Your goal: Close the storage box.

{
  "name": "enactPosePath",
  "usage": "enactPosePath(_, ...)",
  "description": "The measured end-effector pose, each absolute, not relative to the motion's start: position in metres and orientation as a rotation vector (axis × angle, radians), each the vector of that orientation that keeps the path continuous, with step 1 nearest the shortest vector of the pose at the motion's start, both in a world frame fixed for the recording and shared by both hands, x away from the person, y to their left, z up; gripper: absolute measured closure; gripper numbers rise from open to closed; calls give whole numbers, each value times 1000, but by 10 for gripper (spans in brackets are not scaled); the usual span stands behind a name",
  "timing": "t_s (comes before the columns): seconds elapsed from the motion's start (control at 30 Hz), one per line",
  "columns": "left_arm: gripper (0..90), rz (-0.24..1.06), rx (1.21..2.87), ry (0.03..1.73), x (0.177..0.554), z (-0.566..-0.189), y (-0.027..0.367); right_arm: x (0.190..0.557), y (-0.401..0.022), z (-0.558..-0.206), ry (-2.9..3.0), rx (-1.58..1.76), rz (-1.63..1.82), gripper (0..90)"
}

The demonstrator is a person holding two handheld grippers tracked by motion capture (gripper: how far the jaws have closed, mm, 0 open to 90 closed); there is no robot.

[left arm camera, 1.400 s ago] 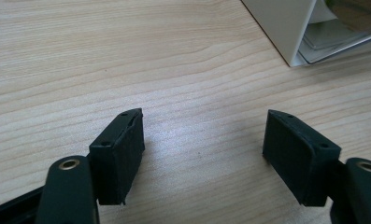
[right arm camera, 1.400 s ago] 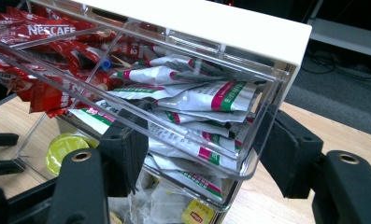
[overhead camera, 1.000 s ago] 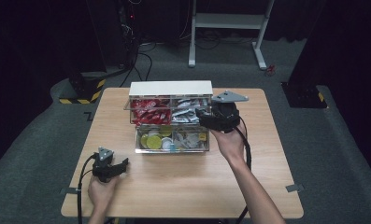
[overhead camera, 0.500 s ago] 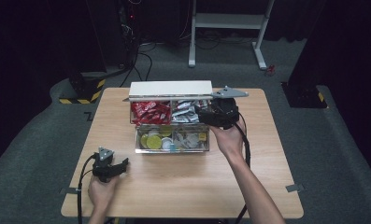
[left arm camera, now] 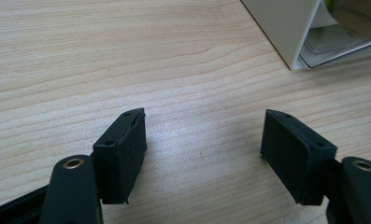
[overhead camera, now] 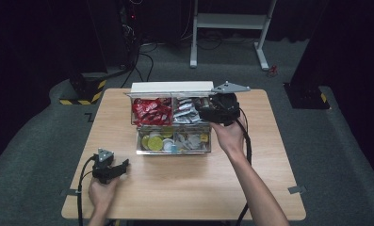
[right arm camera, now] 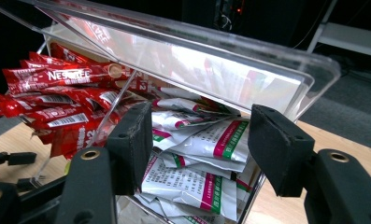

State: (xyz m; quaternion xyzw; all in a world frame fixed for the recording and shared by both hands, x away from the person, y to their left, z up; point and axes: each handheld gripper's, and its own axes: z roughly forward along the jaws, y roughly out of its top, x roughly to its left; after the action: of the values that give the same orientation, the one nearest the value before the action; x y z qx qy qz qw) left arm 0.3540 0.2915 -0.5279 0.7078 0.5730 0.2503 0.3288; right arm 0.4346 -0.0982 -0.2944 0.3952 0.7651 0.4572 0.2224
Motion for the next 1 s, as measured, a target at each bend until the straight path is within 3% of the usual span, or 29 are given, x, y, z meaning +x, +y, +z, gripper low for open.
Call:
enactPosePath(0.73, 345, 603, 1824, 1476, 356, -522, 298, 439, -98, -284, 2129, 1103, 1292, 408)
enactPosePath(1.0, 357, 563, 1795, 1396, 352, -501, 299, 441, -98, -285, 2128, 1105, 1307, 408)
